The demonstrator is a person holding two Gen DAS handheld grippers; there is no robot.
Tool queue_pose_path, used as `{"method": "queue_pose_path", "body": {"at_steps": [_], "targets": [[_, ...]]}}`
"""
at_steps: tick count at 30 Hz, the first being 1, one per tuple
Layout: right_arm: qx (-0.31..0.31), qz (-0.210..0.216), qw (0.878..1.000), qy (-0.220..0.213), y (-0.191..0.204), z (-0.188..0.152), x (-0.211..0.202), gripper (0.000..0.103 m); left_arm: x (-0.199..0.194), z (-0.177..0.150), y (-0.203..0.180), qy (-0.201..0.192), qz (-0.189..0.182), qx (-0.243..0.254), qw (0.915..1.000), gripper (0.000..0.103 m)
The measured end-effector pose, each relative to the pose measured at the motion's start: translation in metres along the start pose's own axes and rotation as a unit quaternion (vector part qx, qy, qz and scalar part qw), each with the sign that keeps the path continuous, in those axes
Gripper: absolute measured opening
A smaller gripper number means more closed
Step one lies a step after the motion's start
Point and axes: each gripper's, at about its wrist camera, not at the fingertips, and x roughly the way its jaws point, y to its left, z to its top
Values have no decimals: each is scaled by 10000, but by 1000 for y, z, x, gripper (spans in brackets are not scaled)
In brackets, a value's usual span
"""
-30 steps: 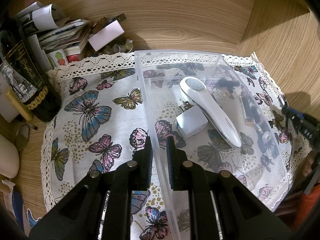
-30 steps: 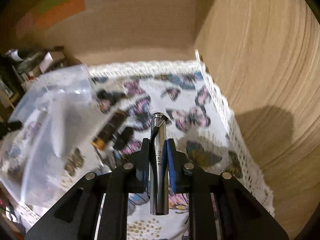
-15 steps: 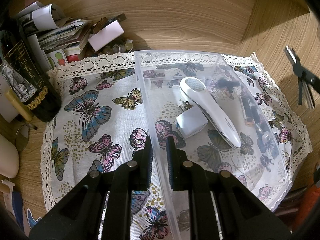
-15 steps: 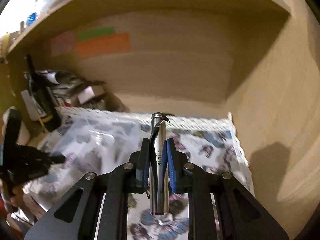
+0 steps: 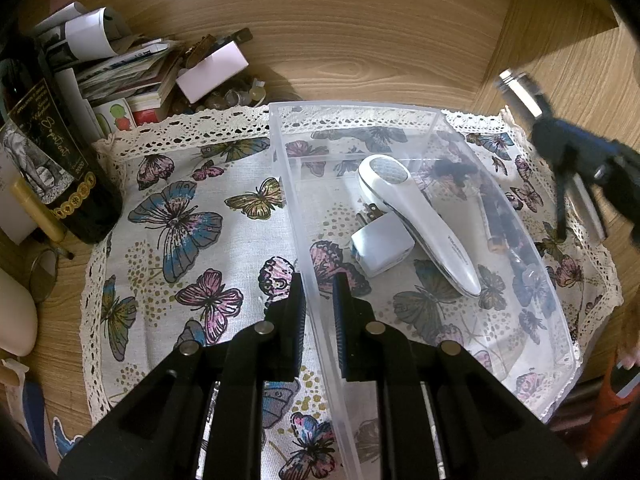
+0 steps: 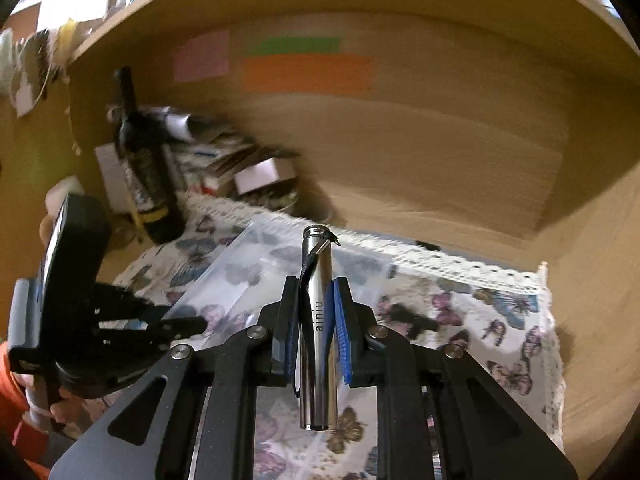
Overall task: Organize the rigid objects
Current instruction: 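Place the silver tube into the clear box and open the right tool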
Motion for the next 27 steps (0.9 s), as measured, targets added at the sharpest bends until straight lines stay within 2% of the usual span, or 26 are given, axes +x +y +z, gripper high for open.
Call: {"method": "queue_pose_path", "body": {"at_steps": [7, 18, 23, 27], "targets": [[-260, 307, 9976, 558, 20, -11, 25, 15, -2, -1, -1, -36, -1, 11, 10000, 13], [-610, 406, 9852, 1547, 33, -30, 64, 13, -4, -3, -2, -68, -8, 10, 10000, 13], [-645, 412, 9825, 1695, 32, -29, 67, 13, -4, -4, -2, -64, -8, 2, 10000, 13], [-606, 380, 9853, 1554, 32, -26, 61, 13, -4, -4, -2, -62, -6, 4, 10000, 13]]}}
